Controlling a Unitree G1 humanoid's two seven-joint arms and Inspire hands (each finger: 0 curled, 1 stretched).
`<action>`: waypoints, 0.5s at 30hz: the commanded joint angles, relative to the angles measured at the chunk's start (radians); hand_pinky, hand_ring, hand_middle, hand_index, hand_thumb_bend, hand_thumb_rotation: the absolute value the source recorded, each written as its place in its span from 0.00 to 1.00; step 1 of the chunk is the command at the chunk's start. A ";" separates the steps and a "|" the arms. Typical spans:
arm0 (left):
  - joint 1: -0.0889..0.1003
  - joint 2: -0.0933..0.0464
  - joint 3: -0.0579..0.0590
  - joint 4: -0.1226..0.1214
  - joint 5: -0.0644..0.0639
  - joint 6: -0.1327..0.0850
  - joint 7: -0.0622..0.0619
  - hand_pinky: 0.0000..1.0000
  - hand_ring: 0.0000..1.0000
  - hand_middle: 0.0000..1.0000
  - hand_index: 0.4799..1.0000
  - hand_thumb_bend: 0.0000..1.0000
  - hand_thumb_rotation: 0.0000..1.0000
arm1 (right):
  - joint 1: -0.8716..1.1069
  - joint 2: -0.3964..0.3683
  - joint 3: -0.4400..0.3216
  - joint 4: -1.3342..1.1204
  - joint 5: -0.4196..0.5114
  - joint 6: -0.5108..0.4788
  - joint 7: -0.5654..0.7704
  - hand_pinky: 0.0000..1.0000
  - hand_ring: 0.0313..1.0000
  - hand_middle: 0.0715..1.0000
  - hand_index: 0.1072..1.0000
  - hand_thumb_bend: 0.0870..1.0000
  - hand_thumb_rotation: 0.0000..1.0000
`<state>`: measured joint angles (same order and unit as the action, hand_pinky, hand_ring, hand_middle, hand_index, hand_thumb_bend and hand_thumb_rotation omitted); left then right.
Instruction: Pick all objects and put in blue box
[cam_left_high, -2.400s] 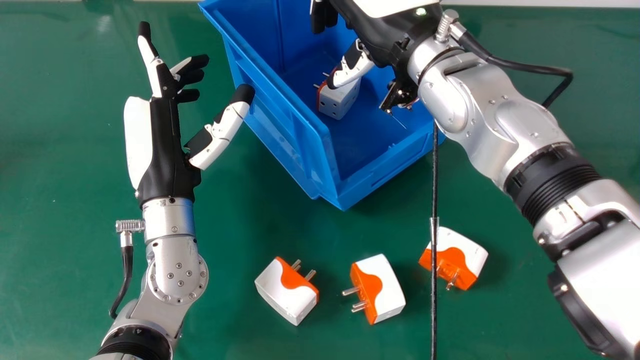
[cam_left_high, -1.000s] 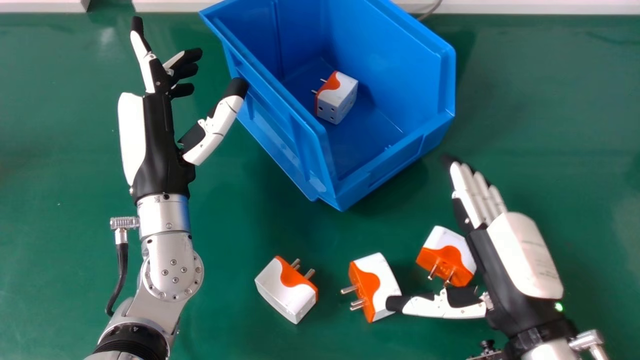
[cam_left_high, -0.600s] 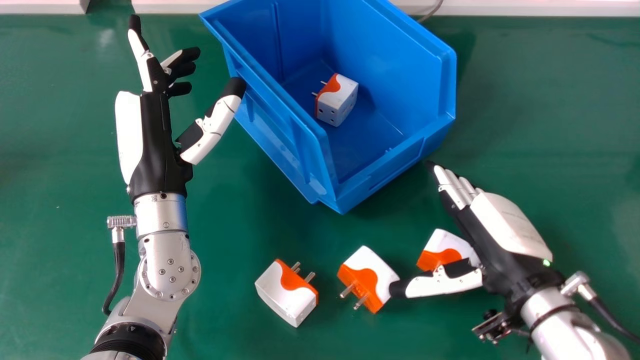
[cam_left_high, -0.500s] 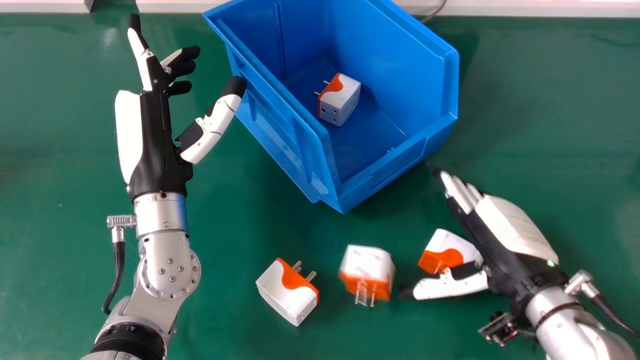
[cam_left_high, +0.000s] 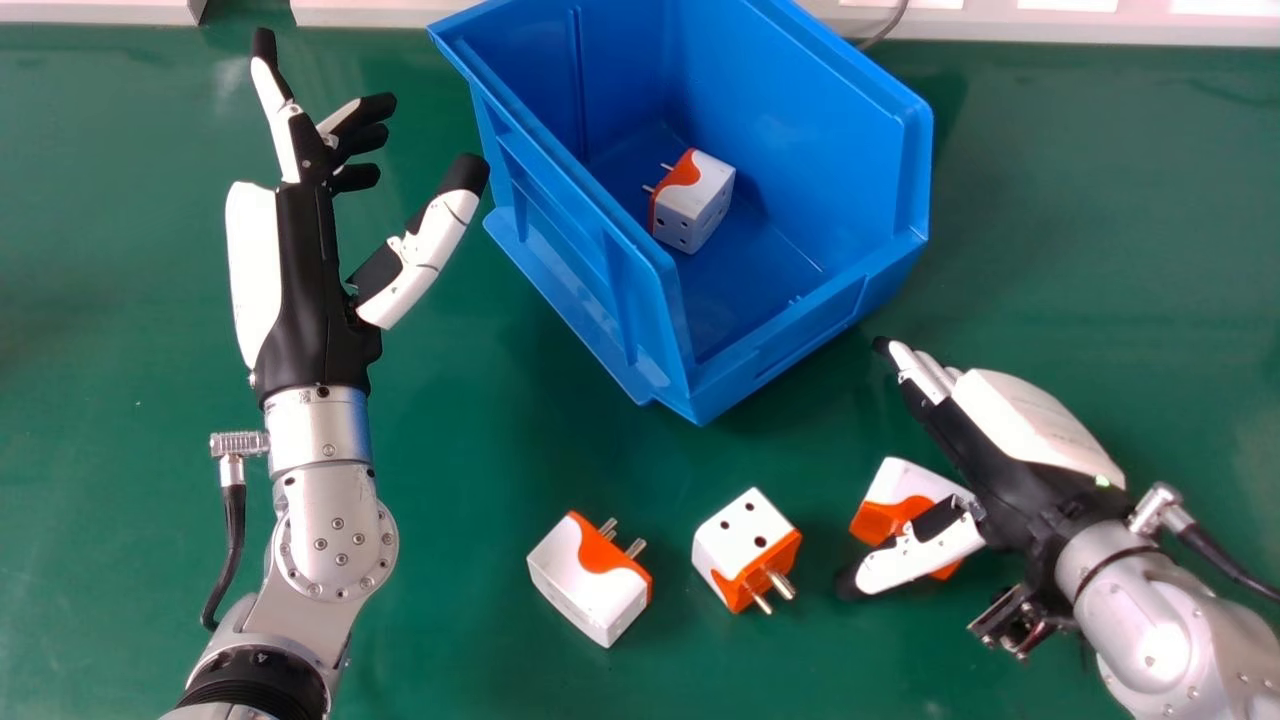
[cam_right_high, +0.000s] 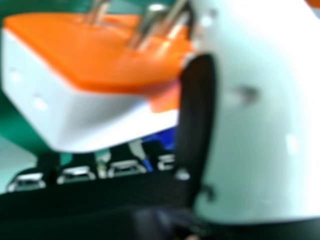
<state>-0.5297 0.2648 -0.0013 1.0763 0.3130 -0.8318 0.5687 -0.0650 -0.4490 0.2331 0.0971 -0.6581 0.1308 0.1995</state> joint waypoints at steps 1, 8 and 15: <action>-0.005 0.011 0.003 -0.019 0.000 -0.018 0.002 0.72 0.78 0.80 0.64 0.74 0.60 | 0.058 -0.019 0.000 0.041 0.011 0.047 0.024 0.88 0.96 0.98 0.93 0.90 0.15; -0.004 0.015 0.006 -0.022 -0.004 -0.016 -0.005 0.71 0.78 0.80 0.64 0.74 0.60 | 0.085 -0.009 0.049 -0.009 -0.080 0.096 -0.016 0.62 0.72 0.83 0.76 0.84 0.01; 0.003 0.018 0.010 -0.037 -0.006 -0.013 -0.016 0.71 0.77 0.79 0.65 0.74 0.60 | 0.099 -0.030 0.086 -0.078 -0.134 0.115 -0.026 0.36 0.41 0.46 0.47 0.49 0.00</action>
<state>-0.5274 0.2678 0.0031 1.0636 0.3113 -0.8317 0.5501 -0.0307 -0.4571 0.3095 -0.0103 -0.7915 0.2271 0.1468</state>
